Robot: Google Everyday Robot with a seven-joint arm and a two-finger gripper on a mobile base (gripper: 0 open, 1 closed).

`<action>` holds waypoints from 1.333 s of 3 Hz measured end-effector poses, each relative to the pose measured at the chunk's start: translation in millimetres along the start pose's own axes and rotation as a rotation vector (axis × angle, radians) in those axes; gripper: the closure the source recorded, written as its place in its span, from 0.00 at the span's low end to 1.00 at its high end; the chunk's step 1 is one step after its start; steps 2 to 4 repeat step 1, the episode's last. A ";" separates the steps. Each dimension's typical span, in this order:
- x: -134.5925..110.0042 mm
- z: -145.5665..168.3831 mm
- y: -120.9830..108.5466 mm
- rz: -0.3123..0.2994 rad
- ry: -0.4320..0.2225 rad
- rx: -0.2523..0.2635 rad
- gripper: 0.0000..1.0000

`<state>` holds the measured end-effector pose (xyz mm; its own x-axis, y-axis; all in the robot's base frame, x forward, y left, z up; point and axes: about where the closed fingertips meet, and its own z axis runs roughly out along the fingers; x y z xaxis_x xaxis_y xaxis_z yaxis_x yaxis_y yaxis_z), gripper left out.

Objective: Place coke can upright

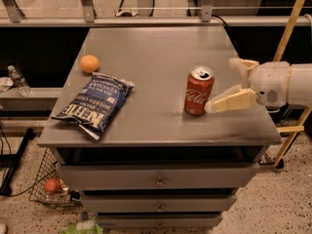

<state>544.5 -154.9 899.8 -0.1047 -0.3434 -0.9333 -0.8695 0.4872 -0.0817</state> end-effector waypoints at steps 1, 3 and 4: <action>-21.1 -35.8 -8.4 -0.060 0.049 0.072 0.00; -21.1 -35.8 -8.4 -0.060 0.049 0.072 0.00; -21.1 -35.8 -8.4 -0.060 0.049 0.072 0.00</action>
Offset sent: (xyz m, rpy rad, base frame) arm 0.0000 0.0000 0.0000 0.0000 0.0000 0.0000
